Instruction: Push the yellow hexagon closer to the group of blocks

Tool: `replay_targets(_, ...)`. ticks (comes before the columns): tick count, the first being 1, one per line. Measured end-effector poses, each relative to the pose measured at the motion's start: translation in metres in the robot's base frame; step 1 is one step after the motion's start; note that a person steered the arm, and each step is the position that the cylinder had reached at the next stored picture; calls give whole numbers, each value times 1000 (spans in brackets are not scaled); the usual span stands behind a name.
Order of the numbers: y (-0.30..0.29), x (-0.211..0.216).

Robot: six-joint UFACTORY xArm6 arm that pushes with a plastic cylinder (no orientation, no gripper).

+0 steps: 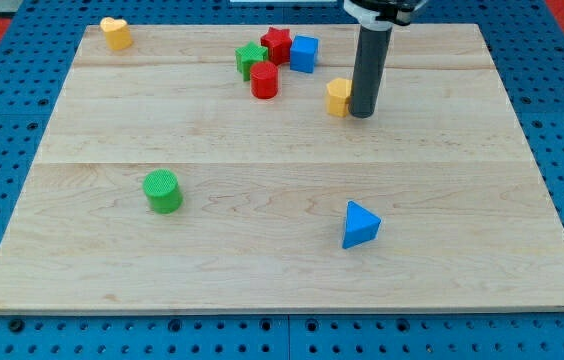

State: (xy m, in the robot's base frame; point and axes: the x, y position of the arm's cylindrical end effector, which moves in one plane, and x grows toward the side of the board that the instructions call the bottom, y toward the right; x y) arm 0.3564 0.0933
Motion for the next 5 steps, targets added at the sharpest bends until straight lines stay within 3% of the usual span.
replay_targets(3,-54,-60)
replay_targets(5,-21,-46)
